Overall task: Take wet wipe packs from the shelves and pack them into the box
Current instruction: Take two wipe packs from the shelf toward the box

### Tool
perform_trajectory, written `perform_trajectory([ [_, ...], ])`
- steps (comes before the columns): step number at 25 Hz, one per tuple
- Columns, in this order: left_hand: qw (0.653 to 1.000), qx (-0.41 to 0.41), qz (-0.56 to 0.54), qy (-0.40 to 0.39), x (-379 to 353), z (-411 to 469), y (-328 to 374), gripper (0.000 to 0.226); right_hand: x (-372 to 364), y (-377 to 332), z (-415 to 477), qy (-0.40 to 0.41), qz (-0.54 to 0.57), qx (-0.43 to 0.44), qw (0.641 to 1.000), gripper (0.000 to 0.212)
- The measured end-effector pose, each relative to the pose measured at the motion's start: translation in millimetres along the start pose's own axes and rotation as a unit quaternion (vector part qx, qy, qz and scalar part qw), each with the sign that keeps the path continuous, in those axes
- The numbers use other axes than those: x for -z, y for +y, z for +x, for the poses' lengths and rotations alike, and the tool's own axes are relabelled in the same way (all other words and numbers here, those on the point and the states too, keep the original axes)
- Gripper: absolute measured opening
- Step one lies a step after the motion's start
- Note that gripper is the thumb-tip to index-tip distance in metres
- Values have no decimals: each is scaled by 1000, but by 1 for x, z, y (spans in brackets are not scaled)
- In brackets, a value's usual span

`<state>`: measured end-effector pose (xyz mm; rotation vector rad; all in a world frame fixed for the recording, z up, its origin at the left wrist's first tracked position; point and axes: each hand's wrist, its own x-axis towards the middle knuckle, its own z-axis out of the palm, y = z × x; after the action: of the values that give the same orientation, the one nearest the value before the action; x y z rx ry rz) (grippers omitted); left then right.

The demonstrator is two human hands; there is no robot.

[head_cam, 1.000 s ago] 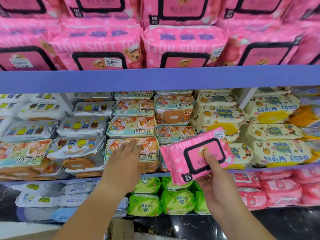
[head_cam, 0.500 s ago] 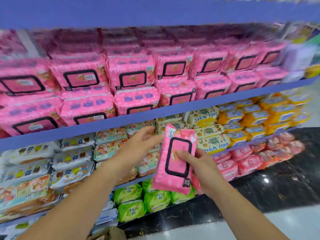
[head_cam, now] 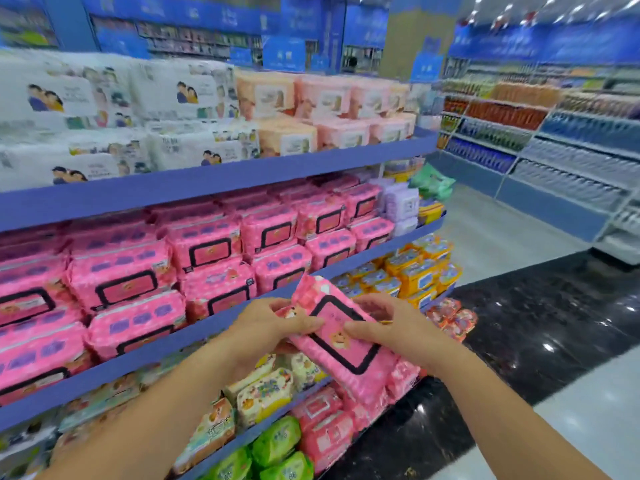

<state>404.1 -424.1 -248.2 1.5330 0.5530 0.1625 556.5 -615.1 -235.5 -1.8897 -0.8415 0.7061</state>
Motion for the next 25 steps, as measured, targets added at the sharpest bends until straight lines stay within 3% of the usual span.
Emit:
perform_trajectory([
  [3,993,-24,-72,95,-26,26,12,49,51,16,16,25,51,-18,998,92],
  [7,974,-64,-150,159,-29,44,24,82,57,5,57,-13,170,-3,985,62],
  [10,969,-83,-114,205,1,30,33,97,27,-21,87,-53,175,37,982,60],
  [12,965,-80,-72,238,33,7,34,118,-4,-39,107,-85,160,64,981,63],
  [14,954,-83,-53,283,67,-17,33,114,-43,-53,127,-108,138,77,982,93],
  [16,939,-80,-48,332,102,-43,26,107,-89,-70,138,-152,116,98,977,110],
  [21,913,-70,-51,399,193,-101,-3,109,-195,-125,152,-202,78,112,970,121],
  [25,895,-38,-39,443,280,-165,-31,118,-305,-170,151,-255,55,136,956,117],
])
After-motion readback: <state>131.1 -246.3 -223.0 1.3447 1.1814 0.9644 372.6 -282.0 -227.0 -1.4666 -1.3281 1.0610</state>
